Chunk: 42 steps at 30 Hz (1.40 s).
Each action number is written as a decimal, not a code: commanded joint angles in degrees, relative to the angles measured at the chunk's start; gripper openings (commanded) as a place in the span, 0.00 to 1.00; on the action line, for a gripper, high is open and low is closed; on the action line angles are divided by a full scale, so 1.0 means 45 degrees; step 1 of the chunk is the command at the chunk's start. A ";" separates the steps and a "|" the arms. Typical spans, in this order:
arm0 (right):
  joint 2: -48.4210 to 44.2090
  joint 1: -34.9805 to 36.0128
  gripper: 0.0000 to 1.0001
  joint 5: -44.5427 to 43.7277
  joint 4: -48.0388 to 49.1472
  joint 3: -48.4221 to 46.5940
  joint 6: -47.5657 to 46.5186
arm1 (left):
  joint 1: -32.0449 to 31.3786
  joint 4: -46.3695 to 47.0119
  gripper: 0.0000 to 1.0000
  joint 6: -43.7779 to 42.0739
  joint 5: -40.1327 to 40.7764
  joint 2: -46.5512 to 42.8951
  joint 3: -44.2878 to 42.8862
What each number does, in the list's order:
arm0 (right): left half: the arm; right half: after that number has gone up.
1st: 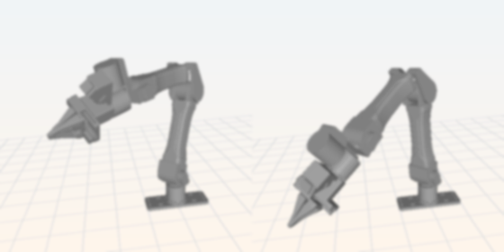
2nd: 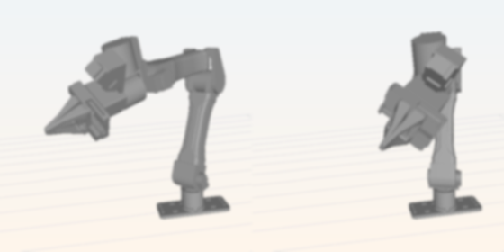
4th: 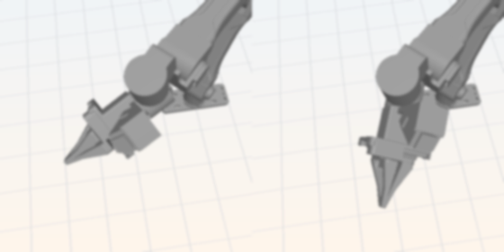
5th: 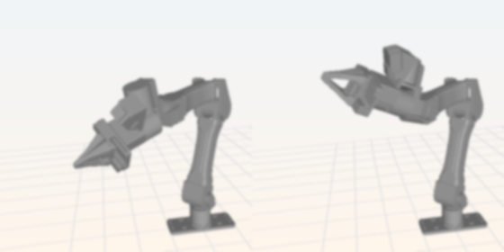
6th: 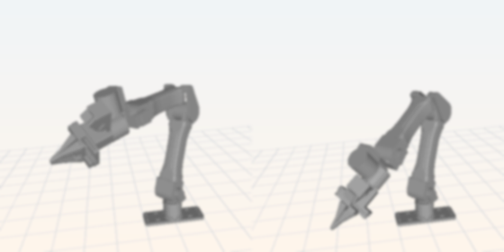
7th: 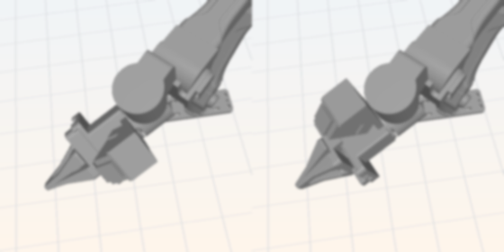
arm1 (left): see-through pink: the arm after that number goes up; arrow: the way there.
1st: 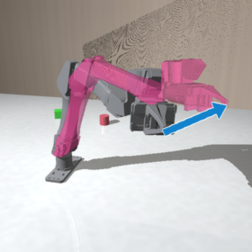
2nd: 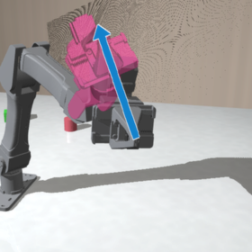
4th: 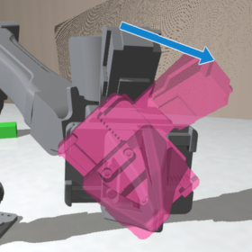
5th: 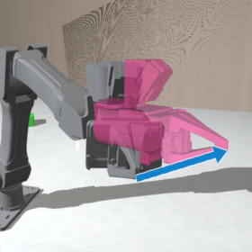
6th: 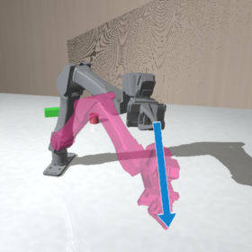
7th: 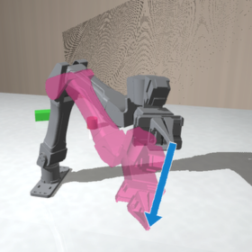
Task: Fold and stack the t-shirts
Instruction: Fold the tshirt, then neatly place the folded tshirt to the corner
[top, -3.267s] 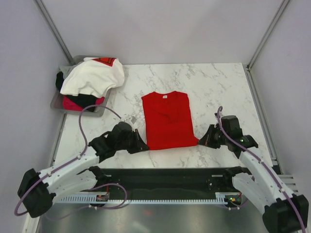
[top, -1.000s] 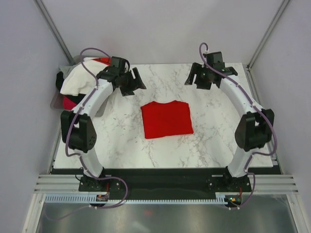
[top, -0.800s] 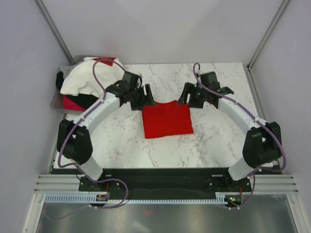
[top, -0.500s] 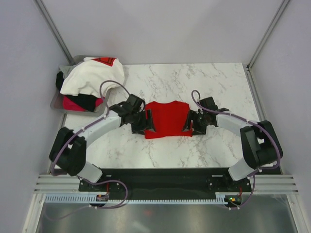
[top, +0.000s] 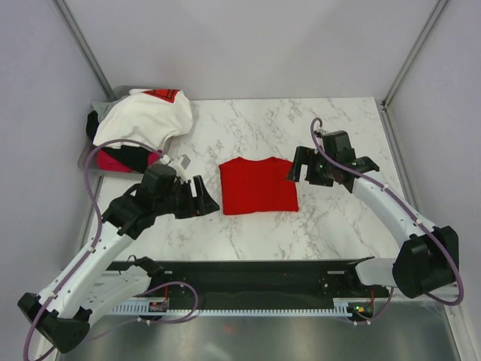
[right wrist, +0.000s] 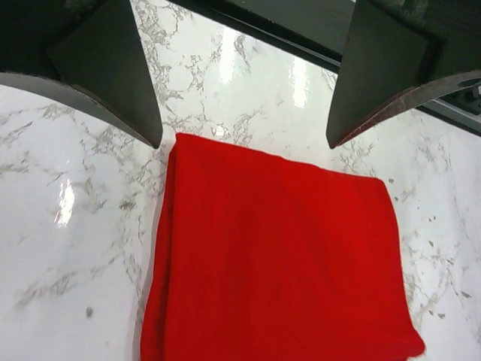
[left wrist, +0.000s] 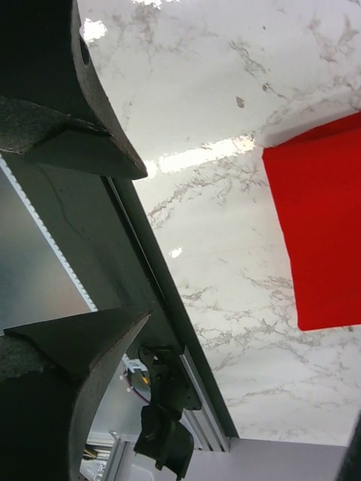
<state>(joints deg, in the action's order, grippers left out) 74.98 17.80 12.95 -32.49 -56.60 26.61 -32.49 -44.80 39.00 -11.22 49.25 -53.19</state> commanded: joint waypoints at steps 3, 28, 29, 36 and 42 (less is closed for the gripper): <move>0.1748 -0.0147 0.98 -0.0553 -0.0475 -0.1776 -0.0873 | 0.0013 -0.1452 0.76 -0.0698 0.0464 -0.1119 0.0042; 1.0134 -0.0772 0.06 0.0076 0.1637 -0.5877 -0.1577 | 0.0286 -0.1666 0.91 -0.0738 0.5306 -0.5866 0.0628; 1.0212 -0.0889 0.00 -0.0663 0.1325 -0.6150 -0.1752 | 0.0344 -0.1647 0.91 -0.0699 0.5345 -0.6041 0.0628; 1.1028 -0.1748 0.00 -0.6916 -0.0199 -0.9151 -0.3802 | 0.1184 -0.1589 0.89 -0.0757 0.5132 -0.6356 0.0687; 1.4056 -0.2744 0.00 -0.9710 -0.0690 -1.3992 -0.5618 | 0.2083 -0.1354 0.87 -0.1031 0.4507 -0.5908 0.0765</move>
<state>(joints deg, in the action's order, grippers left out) 133.49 7.46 -18.44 -34.39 -110.56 7.99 -24.38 -52.60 34.68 10.17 21.17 -50.15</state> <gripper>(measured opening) 0.022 0.878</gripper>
